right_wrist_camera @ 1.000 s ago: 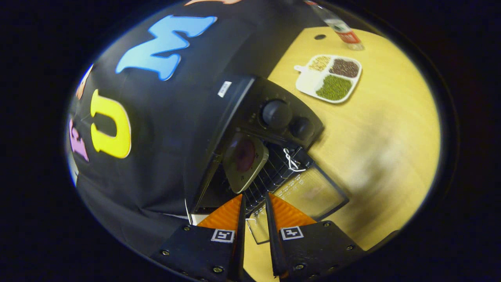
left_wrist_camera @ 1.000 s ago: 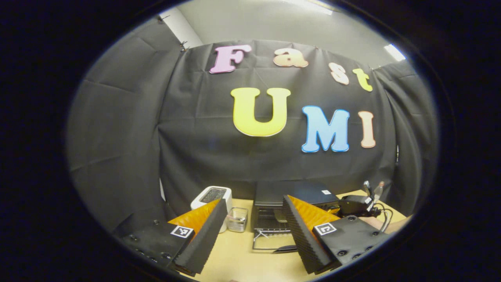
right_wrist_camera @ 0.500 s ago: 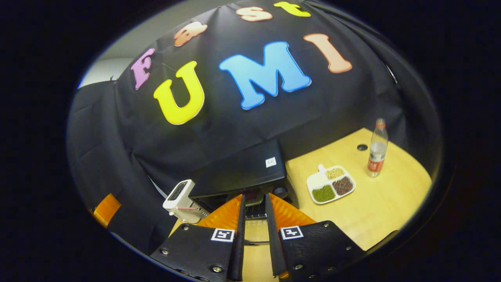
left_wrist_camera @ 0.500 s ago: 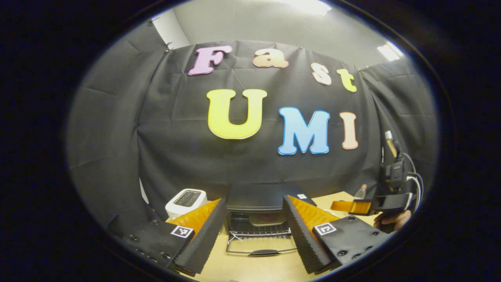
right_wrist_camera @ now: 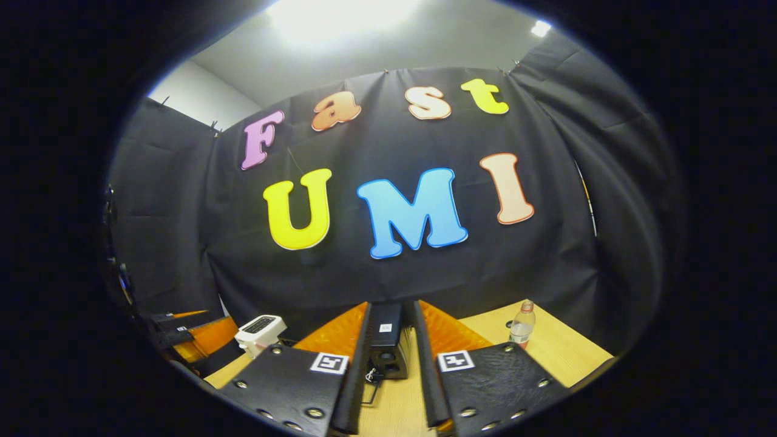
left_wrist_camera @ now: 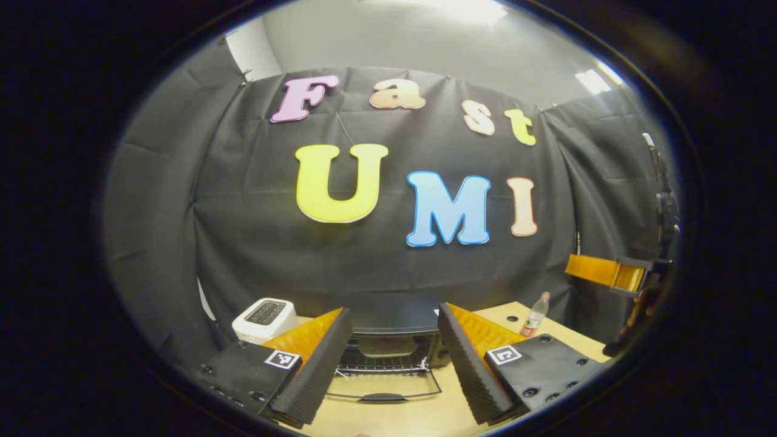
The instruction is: Open the electric oven with the left hand, put the food in, and close the electric oven.
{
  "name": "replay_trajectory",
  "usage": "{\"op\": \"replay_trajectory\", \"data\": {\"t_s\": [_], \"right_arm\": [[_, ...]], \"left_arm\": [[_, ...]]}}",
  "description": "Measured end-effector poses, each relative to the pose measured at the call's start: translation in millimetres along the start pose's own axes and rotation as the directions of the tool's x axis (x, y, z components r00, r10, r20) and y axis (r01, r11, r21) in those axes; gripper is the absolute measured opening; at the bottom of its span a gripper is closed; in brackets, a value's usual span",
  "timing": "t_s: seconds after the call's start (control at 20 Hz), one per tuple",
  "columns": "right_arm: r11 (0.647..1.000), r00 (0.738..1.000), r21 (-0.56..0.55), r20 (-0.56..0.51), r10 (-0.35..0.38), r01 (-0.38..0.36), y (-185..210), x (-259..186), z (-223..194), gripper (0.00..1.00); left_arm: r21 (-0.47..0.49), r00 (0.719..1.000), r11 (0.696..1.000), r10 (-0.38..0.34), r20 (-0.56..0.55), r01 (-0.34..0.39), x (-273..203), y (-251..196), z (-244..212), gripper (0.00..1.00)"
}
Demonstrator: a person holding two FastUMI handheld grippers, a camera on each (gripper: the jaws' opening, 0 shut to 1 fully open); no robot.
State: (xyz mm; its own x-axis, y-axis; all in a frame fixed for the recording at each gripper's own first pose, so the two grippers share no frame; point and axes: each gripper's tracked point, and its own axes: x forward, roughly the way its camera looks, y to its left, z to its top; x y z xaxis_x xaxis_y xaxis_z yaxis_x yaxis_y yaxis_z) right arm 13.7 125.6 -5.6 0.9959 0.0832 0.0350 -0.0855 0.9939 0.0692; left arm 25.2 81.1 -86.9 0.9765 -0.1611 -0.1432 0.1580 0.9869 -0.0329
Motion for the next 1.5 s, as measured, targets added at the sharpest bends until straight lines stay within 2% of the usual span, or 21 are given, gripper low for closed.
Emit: {"op": "replay_trajectory", "data": {"t_s": [0.05,0.1,0.15,0.25,0.35,0.5,0.65,0.75,0.8,0.9,1.0,1.1,1.2,1.3,1.35,1.4,1.5], "right_arm": [[1.0,1.0,-0.002,-0.007,-0.011,0.011,-7,-3,1,0.55],[1.0,1.0,0.003,-0.012,-0.01,0.01,-9,0,-2,0.69],[1.0,1.0,0.012,-0.018,-0.017,0.017,-13,0,-2,0.71],[0.999,0.999,0.02,-0.023,-0.034,0.034,-25,0,-5,0.74],[0.999,0.998,0.012,-0.03,-0.047,0.048,-36,0,-5,0.74],[0.998,0.996,0.005,-0.063,-0.059,0.06,-50,0,-13,0.74],[0.997,0.992,0.009,-0.101,-0.075,0.076,-62,0,-24,0.8],[0.996,0.989,0.012,-0.118,-0.087,0.089,-70,1,-31,0.8],[0.996,0.988,0.012,-0.125,-0.089,0.092,-73,2,-34,0.8],[0.995,0.987,0.013,-0.129,-0.093,0.096,-77,1,-35,0.82],[0.995,0.987,0.001,-0.127,-0.099,0.1,-82,1,-35,0.82],[0.994,0.986,-0.004,-0.127,-0.106,0.106,-87,2,-35,0.82],[0.994,0.984,-0.002,-0.14,-0.11,0.111,-92,2,-39,0.82],[0.993,0.981,-0.008,-0.15,-0.119,0.119,-95,4,-39,0.82],[0.992,0.98,-0.012,-0.154,-0.123,0.123,-97,4,-40,0.82],[0.991,0.979,-0.015,-0.158,-0.13,0.129,-101,6,-41,0.82],[0.989,0.976,-0.019,-0.164,-0.145,0.144,-105,4,-42,0.82]], "left_arm": [[0.005,1.0,1.0,-0.008,-0.029,0.008,3,-4,-11,0.98],[0.015,0.998,1.0,-0.012,-0.055,0.013,6,-5,-19,0.96],[0.023,0.996,1.0,-0.01,-0.091,0.012,9,-6,-31,0.96],[0.024,0.988,1.0,-0.009,-0.154,0.013,14,-7,-53,1.0],[0.013,0.969,1.0,-0.023,-0.246,0.027,19,-10,-84,1.0],[0.013,0.92,1.0,-0.003,-0.391,0.009,28,-4,-132,0.96],[-0.005,0.871,1.0,-0.013,-0.49,0.012,35,-8,-165,0.96],[-0.02,0.824,0.999,-0.034,-0.565,0.027,32,-7,-189,1.0],[-0.037,0.792,0.999,-0.053,-0.609,0.039,33,-12,-207,0.96],[-0.029,0.735,0.999,-0.053,-0.676,0.045,36,-8,-237,1.0],[-0.027,0.691,0.999,-0.046,-0.721,0.038,41,-4,-261,1.0],[-0.04,0.656,0.999,-0.045,-0.753,0.023,47,-4,-284,1.0],[-0.014,0.618,1.0,-0.027,-0.786,0.026,53,1,-305,1.0],[0.002,0.589,1.0,-0.013,-0.808,0.024,61,5,-323,1.0],[0.001,0.572,1.0,-0.01,-0.82,0.019,64,7,-331,0.96],[0.001,0.557,1.0,-0.009,-0.83,0.018,67,8,-338,1.0],[0.01,0.535,1.0,-0.004,-0.845,0.024,75,11,-351,1.0]]}}
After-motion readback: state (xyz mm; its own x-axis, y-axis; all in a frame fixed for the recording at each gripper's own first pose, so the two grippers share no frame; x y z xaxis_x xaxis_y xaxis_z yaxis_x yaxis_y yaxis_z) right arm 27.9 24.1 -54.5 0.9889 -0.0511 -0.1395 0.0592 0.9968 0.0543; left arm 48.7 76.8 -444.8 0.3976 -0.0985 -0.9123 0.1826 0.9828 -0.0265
